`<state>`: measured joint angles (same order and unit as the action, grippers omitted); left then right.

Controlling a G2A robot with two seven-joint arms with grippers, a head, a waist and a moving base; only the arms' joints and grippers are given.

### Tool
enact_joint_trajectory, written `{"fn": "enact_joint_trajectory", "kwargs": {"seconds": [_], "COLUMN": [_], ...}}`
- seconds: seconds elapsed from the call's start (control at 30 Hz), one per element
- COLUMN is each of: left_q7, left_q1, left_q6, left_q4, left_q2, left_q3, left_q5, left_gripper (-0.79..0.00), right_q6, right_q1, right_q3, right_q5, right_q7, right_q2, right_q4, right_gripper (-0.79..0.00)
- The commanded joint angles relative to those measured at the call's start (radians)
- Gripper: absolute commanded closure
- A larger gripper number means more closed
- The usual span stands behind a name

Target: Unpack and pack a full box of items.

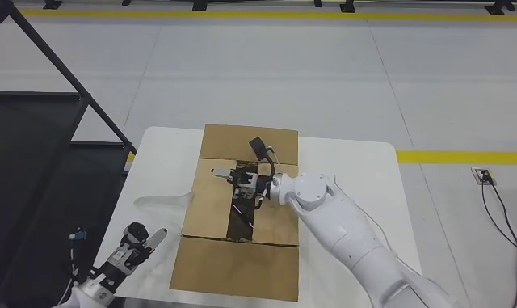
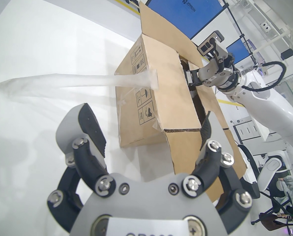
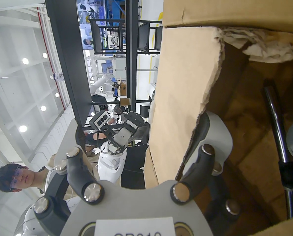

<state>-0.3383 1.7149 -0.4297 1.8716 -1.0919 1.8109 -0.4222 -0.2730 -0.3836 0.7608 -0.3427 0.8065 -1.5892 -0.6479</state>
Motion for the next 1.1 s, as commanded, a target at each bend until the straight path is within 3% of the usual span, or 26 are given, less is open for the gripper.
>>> {"fn": "enact_joint_trajectory", "kwargs": {"seconds": [0.0,0.27,0.6,0.9,1.07], "left_q7": [-0.001,-0.018,-0.034,-0.024,0.005], "left_q1": [0.006,0.022,0.011,-0.027,-0.055], "left_q6": [-0.009,-0.043,-0.046,-0.005,0.053], "left_q4": [0.003,0.023,0.039,0.049,0.051], "left_q2": [0.001,0.002,0.002,-0.002,-0.008], "left_q3": [0.005,0.0,-0.065,-0.147,-0.193], "left_q5": [-0.004,-0.026,-0.111,-0.179,-0.216], "left_gripper": [-0.785,-0.785,-0.785,-0.785,-0.785], "right_q6": [-0.009,-0.032,-0.031,-0.043,-0.049], "right_q1": [0.006,0.014,0.024,0.023,0.027], "right_q3": [0.005,0.02,0.038,0.066,0.083], "right_q5": [-0.004,-0.003,-0.002,-0.029,-0.09], "right_q7": [0.004,0.004,-0.014,-0.042,0.018], "right_q2": [-0.003,-0.012,-0.024,-0.034,-0.041], "right_q4": [-0.001,-0.029,-0.055,-0.083,-0.076], "right_gripper": [-0.785,-0.785,-0.785,-0.785,-0.785]}}
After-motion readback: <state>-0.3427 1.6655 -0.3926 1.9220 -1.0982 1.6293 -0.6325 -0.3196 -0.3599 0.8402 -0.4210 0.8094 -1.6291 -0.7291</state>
